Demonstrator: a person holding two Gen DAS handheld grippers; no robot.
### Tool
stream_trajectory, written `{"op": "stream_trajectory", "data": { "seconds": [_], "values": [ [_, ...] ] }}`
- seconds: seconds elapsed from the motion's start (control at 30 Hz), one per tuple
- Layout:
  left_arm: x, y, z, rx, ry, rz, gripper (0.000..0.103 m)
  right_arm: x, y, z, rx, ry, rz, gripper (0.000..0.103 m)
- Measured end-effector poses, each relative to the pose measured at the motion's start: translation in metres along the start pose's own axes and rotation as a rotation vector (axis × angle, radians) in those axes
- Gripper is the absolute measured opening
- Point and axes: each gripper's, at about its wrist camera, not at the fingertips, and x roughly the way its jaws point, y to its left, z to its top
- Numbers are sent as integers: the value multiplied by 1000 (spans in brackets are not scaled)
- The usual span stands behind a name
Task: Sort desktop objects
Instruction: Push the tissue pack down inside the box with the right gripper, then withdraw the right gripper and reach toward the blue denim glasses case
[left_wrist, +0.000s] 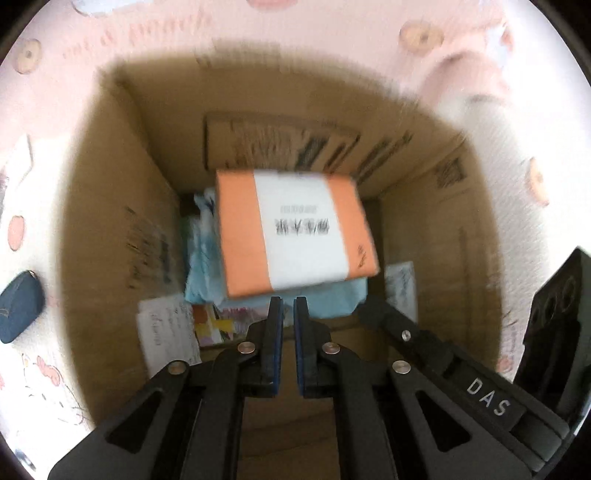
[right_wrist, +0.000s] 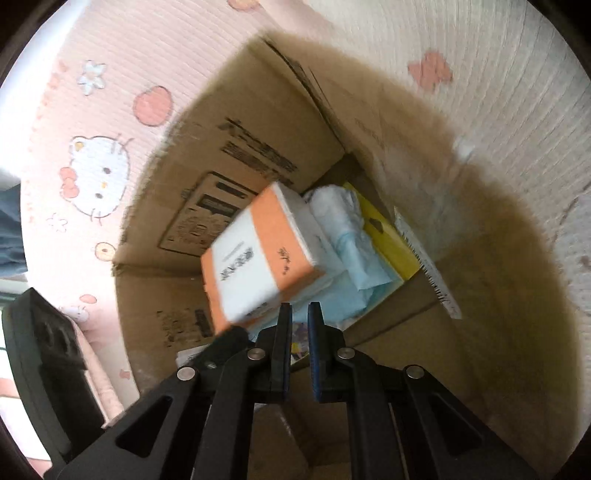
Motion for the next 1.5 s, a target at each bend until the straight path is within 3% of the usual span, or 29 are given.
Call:
{"op": "stream_trajectory", "data": {
  "seconds": [0.1, 0.17, 0.27, 0.33, 0.43, 0.47, 0.5, 0.77, 1.0, 1.1, 1.23, 1.37, 1.5],
  "values": [
    [-26, -5, -7, -12, -117, 11, 19, -22, 17, -6, -55, -39, -40, 6],
    [-41, -9, -13, -18, -145, -7, 33, -37, 28, -11, -87, -58, -46, 6],
    [-59, -8, -17, -47, -172, -51, 42, -62, 41, -19, -109, -96, -43, 8],
    [-71, -6, -24, -56, -186, -79, 44, -75, 46, -27, -109, -107, -50, 16],
    [-89, -3, -31, -77, -209, -120, 45, -94, 52, -39, -107, -124, -63, 43],
    [-95, 0, -36, -87, -221, -123, 45, -100, 53, -44, -110, -129, -60, 56],
    [-100, 2, -41, -96, -231, -123, 45, -106, 55, -49, -113, -137, -54, 61],
    [-136, 53, -81, -106, -268, -167, 45, -147, 73, -101, -107, -203, -2, 61],
    [-173, 107, -109, -100, -392, -78, 45, -156, 105, -147, -200, -225, -18, 62],
    [-195, 123, -125, -17, -526, 62, 46, -155, 118, -164, -226, -225, -10, 62],
    [-221, 138, -160, 189, -722, 247, 46, -144, 136, -185, -284, -226, -20, 62],
    [-231, 165, -184, 274, -752, 240, 46, -131, 153, -206, -344, -227, -33, 62],
    [-230, 195, -199, 268, -740, 208, 46, -116, 171, -227, -411, -215, -54, 62]
  ]
}}
